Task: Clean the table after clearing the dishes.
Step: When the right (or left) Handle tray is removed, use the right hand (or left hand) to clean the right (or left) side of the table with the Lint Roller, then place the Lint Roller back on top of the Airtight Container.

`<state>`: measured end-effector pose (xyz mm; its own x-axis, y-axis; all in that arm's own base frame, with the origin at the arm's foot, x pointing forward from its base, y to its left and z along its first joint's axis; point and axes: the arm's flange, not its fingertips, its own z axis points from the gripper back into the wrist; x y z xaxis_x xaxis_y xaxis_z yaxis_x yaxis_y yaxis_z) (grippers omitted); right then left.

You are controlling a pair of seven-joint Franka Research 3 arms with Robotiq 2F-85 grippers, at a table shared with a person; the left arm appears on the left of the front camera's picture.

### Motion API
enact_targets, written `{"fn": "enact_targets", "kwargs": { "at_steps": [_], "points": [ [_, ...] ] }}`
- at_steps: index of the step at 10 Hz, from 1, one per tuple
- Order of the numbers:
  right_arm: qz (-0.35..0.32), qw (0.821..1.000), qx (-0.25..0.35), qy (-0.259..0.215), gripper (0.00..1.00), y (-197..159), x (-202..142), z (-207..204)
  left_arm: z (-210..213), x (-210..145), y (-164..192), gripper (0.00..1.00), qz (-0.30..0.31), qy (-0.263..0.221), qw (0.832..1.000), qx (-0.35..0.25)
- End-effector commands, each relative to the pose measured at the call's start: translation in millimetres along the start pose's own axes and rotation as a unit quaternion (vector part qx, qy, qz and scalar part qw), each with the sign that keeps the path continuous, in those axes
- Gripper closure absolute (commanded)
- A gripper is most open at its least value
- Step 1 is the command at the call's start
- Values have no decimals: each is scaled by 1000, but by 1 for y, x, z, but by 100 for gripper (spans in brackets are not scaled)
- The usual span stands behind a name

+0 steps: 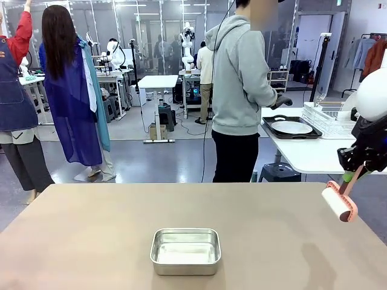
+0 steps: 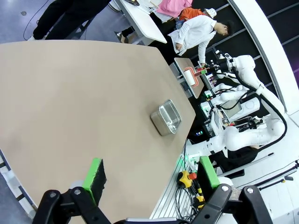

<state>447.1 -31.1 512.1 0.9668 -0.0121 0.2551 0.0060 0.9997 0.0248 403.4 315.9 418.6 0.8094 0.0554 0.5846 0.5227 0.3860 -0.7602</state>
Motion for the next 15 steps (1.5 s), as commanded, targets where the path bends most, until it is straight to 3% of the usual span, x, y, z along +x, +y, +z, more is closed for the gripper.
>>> {"fn": "enact_targets", "kwargs": {
  "at_steps": [1, 15],
  "points": [
    [-10, 1000, 8, -3, 77, -4, 15, -17, -2, 0, -5, 0, 7, -2, 1000, 9],
    [-6, 1000, 0, 2, 77, -7, 16, -19, -2, 0, -5, 0, 7, -2, 1000, 9]
  ]
}}
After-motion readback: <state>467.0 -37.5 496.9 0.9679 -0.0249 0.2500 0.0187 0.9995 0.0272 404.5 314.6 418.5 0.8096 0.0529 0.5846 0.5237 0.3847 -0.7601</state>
